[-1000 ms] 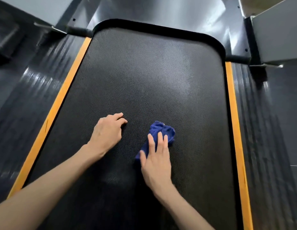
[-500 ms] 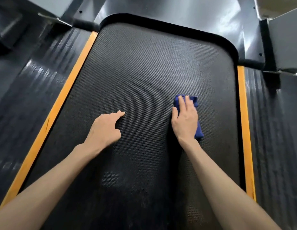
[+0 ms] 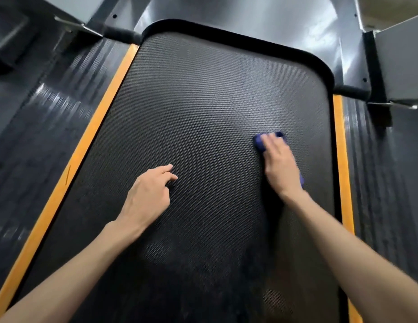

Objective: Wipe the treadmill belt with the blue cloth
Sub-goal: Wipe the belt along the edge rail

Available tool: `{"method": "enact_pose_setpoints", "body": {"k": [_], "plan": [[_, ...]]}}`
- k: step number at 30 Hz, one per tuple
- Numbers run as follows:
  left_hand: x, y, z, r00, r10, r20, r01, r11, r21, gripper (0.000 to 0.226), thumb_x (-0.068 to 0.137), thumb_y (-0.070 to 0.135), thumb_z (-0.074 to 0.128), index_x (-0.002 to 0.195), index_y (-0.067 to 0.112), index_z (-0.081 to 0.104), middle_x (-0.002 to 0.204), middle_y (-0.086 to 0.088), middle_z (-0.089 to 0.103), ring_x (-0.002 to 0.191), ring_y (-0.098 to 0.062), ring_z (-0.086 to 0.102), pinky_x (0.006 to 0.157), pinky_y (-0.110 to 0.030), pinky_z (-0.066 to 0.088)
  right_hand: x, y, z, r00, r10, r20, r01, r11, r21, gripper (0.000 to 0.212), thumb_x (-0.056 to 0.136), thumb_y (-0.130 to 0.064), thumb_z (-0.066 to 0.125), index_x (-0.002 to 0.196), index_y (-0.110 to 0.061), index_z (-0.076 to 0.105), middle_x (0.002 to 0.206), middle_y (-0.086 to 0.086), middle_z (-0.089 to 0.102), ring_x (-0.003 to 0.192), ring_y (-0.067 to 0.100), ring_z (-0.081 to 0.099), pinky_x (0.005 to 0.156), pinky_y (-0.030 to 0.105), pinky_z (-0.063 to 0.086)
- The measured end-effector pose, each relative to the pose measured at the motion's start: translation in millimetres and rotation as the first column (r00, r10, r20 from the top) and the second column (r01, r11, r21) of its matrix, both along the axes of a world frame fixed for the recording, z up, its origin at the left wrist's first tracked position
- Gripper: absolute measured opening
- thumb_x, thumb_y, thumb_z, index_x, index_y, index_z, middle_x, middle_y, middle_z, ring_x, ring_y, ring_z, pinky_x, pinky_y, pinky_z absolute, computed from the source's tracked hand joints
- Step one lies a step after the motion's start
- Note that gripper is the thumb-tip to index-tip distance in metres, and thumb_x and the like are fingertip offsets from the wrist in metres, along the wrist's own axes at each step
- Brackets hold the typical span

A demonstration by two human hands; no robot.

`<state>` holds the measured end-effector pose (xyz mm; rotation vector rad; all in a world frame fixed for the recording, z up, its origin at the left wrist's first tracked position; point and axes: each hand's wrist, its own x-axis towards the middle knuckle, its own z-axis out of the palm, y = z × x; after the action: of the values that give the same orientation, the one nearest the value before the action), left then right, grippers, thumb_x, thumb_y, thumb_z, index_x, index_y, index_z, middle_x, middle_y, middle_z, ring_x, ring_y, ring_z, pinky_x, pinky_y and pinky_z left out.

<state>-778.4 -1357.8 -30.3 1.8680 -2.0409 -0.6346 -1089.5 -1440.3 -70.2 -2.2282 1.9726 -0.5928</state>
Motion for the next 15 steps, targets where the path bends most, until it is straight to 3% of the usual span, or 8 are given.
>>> {"method": "enact_pose_setpoints", "body": {"k": [2,4,6,8,11,14,15], "plan": [[3.8,5.2,-0.8,0.999,0.049,0.012,-0.049,0.999,-0.004,0.042,0.074,-0.010,0.048,0.105,0.010,0.068,0.132,-0.006,0.054,0.123,-0.024,0.049,0.107,-0.036,0.034,-21.1,-12.9,0.3,0.970,-0.243,0.003,0.242,0.969,0.042,0.044,0.087,-0.011,0.039,0.127,0.002,0.053,0.135,0.026,0.047,0.123,0.042,0.046,0.105,0.046,0.033],[10.6,8.2,0.8,0.995,0.100,0.016,-0.100,0.995,0.005,0.042,0.074,-0.010,0.047,0.105,0.011,0.066,0.132,-0.006,0.054,0.121,-0.026,0.049,0.105,-0.039,0.037,3.9,-15.3,0.0,0.935,-0.354,0.012,0.352,0.934,0.059,0.048,0.085,-0.014,0.035,0.126,0.002,0.054,0.133,0.025,0.049,0.122,0.041,0.047,0.106,0.047,0.034],[16.9,8.0,2.0,0.994,0.102,0.039,-0.102,0.995,0.020,0.041,0.074,-0.011,0.047,0.104,0.010,0.066,0.129,-0.007,0.055,0.115,-0.027,0.052,0.102,-0.042,0.040,51.8,1.3,4.0,0.986,-0.169,0.009,0.169,0.986,0.004,0.045,0.081,-0.013,0.038,0.120,-0.002,0.057,0.126,0.020,0.053,0.113,0.037,0.051,0.099,0.048,0.040],[19.6,6.2,2.7,0.992,0.104,0.065,-0.106,0.994,0.030,0.039,0.073,-0.010,0.048,0.100,0.011,0.068,0.128,-0.006,0.057,0.113,-0.028,0.054,0.101,-0.043,0.041,98.7,38.4,3.3,0.980,0.199,-0.013,-0.199,0.980,0.008,0.044,0.081,-0.013,0.042,0.122,-0.007,0.055,0.129,0.014,0.052,0.114,0.033,0.050,0.099,0.043,0.039],[15.5,6.5,5.1,0.987,0.133,0.093,-0.137,0.990,0.032,0.038,0.071,-0.010,0.048,0.097,0.010,0.067,0.125,-0.004,0.059,0.110,-0.028,0.055,0.095,-0.040,0.042,144.6,107.9,-6.1,0.815,0.579,0.007,-0.575,0.808,0.126,0.052,0.082,-0.017,0.043,0.134,-0.015,0.049,0.142,0.006,0.046,0.129,0.027,0.042,0.110,0.037,0.030],[9.8,10.0,8.5,0.982,0.134,0.135,-0.137,0.990,0.016,0.035,0.073,-0.009,0.048,0.099,0.010,0.063,0.113,-0.007,0.062,0.100,-0.031,0.057,0.084,-0.040,0.044,128.8,131.0,-9.8,0.659,0.752,-0.007,-0.737,0.648,0.193,0.053,0.087,-0.020,0.042,0.139,-0.022,0.042,0.148,0.001,0.039,0.136,0.021,0.034,0.114,0.033,0.020],[8.9,10.4,8.8,0.981,0.130,0.146,-0.134,0.991,0.014,0.034,0.074,-0.008,0.048,0.099,0.010,0.062,0.111,-0.007,0.061,0.098,-0.031,0.056,0.083,-0.041,0.043,112.3,122.0,-10.6,0.655,0.755,-0.018,-0.743,0.648,0.169,0.051,0.088,-0.019,0.042,0.139,-0.021,0.042,0.147,0.003,0.040,0.136,0.021,0.035,0.112,0.032,0.021]]}}
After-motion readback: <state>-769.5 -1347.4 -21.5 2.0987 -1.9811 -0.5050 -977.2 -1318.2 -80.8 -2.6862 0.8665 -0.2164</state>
